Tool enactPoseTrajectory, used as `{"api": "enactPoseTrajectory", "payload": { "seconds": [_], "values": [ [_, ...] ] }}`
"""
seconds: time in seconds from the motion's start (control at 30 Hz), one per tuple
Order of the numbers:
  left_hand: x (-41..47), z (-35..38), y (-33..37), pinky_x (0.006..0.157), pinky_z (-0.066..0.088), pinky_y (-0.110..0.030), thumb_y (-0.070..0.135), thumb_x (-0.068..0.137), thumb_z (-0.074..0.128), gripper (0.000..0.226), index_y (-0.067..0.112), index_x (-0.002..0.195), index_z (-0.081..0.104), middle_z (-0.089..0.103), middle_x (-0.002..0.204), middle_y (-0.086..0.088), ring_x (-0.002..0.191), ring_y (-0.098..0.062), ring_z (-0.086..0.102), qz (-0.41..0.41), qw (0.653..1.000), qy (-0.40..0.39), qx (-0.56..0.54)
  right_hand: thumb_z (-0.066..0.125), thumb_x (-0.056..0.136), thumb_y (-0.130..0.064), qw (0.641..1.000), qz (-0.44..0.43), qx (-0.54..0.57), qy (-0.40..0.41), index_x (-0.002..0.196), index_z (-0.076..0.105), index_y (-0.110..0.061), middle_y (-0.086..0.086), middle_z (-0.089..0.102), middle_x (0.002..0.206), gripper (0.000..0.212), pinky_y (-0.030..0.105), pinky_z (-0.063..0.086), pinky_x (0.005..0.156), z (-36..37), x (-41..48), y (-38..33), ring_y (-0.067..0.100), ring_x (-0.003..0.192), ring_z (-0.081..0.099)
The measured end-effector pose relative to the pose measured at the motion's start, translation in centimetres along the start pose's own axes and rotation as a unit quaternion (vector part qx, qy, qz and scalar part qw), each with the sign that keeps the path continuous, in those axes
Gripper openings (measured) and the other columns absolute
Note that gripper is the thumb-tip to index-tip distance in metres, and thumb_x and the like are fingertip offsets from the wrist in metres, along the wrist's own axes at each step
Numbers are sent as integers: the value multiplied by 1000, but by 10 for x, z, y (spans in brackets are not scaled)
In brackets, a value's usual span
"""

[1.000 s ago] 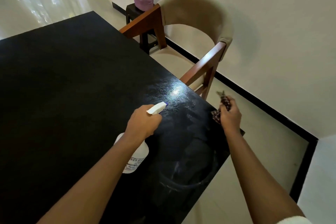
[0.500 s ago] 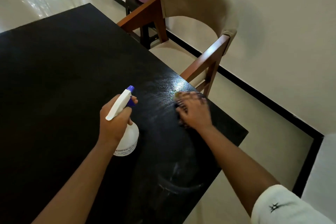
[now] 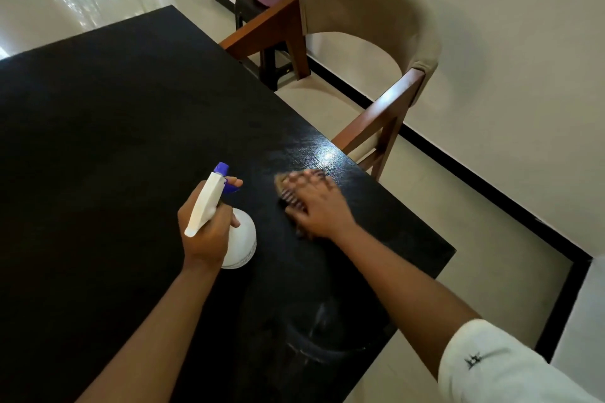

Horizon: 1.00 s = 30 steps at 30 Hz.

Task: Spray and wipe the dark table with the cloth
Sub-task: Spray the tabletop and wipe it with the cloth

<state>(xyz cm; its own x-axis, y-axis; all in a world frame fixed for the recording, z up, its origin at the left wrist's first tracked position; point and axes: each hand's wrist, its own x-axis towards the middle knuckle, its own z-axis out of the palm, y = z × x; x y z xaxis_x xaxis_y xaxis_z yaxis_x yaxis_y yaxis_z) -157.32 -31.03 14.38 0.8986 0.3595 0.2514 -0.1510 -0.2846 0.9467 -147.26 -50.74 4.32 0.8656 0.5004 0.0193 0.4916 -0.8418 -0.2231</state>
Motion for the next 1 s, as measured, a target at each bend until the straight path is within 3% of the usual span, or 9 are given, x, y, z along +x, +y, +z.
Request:
{"api": "enactPoseTrajectory", "payload": {
  "seconds": [0.13,0.2,0.27,0.37,0.5,0.6,0.8,0.9,1.0],
  "values": [
    [0,2,-6,62,52,-16,-9,75,47,62,46,99,61,68,99,21,65,-10,63,2,1000,3,0,43,92,-54,954,289,35,68,147,30,-26,2,30,154,62,54,15,115,-15,27,48,25,143,21],
    [0,2,-7,61,52,-17,-7,75,47,64,51,100,61,69,100,20,60,-12,62,2,1000,5,0,45,92,-50,938,335,39,81,145,32,-24,5,32,152,61,55,15,114,-17,35,34,28,142,22],
    [0,2,-8,61,52,-18,-7,75,46,64,50,101,61,69,100,19,59,-13,61,9,1000,12,-2,43,92,-52,957,280,24,76,146,32,-24,5,32,152,61,53,15,114,-12,39,8,27,142,22],
    [0,1,-12,62,51,-17,-6,73,45,53,37,102,61,70,97,17,58,-15,61,18,1000,18,6,39,93,-59,997,58,47,-22,148,28,-30,-3,24,157,63,52,14,116,-5,43,-31,20,145,14],
    [0,2,-14,62,50,-14,-2,74,46,33,9,101,62,69,83,14,60,-11,61,-5,1000,22,17,38,92,-63,984,-130,-23,-118,150,19,-35,-6,19,159,67,46,10,115,-9,46,-34,18,146,13],
    [0,4,-8,61,50,-14,-4,74,44,37,14,100,63,67,89,-6,57,-11,60,9,1000,18,13,38,91,-65,997,-51,-35,-42,148,27,-33,-3,27,156,66,46,15,115,-13,49,-2,21,142,23],
    [0,6,-5,61,49,-9,-2,76,46,49,40,96,61,69,78,10,60,-6,62,8,999,31,4,43,93,-52,940,331,72,47,145,32,-22,8,31,153,62,52,15,114,-24,57,70,29,139,30],
    [0,5,-5,62,49,-10,-3,76,46,58,50,94,63,70,84,18,59,-7,61,8,999,32,3,43,93,-46,944,320,43,61,146,31,-19,9,34,151,61,50,18,115,-18,68,47,30,139,29],
    [1,5,-7,63,48,-8,-2,76,47,59,52,92,63,70,81,20,61,-3,62,14,999,36,11,43,92,-49,985,165,37,43,148,28,-23,5,28,155,64,46,11,116,-7,80,5,26,144,18]
  ]
}}
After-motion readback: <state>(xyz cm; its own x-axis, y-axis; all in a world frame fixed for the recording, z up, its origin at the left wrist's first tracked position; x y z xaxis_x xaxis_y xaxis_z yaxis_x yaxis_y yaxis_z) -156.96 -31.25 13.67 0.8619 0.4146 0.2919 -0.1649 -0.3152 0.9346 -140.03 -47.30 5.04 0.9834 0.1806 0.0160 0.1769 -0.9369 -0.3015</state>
